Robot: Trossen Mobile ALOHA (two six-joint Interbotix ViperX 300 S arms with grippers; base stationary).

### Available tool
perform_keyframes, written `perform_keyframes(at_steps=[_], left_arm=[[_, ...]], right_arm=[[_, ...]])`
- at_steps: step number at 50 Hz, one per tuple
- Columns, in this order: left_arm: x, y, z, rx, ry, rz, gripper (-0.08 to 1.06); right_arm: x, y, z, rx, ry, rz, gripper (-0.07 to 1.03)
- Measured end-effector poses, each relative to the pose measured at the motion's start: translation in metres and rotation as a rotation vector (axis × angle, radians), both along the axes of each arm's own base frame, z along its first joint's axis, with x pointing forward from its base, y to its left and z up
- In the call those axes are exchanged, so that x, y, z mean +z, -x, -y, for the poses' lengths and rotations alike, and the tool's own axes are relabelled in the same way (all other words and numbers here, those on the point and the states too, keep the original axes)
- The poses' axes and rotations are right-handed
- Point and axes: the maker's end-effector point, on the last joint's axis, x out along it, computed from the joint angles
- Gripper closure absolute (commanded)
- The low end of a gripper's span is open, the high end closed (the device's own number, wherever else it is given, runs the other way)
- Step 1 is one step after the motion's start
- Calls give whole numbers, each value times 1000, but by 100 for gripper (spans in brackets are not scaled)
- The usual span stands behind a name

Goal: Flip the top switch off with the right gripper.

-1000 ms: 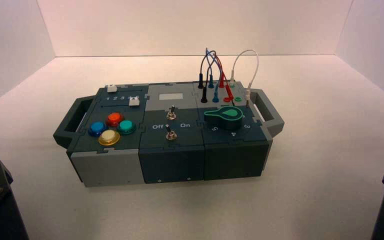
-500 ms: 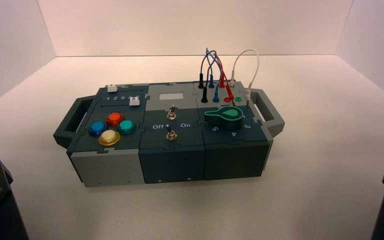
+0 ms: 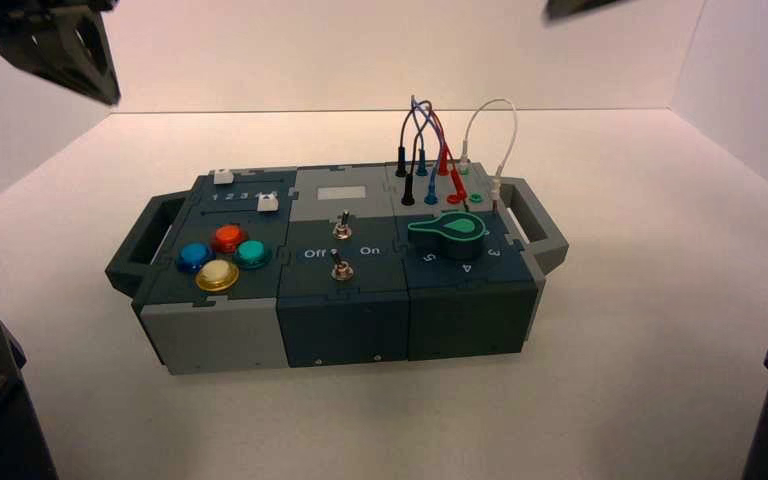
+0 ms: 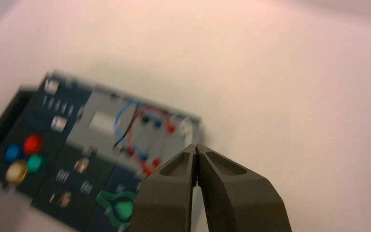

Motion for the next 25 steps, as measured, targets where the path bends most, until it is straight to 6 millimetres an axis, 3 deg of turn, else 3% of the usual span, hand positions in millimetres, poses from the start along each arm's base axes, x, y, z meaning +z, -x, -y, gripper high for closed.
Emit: perform_keyframes(at_steps=[10,25], left_arm=[[-27,8,3,38,16,-151,101],[-59,12,4,51,-5,-301,101]], right_arm=[[-44,6,-54,61,-6,-235,98],[-76,0,-79,35,-10,-368,98]])
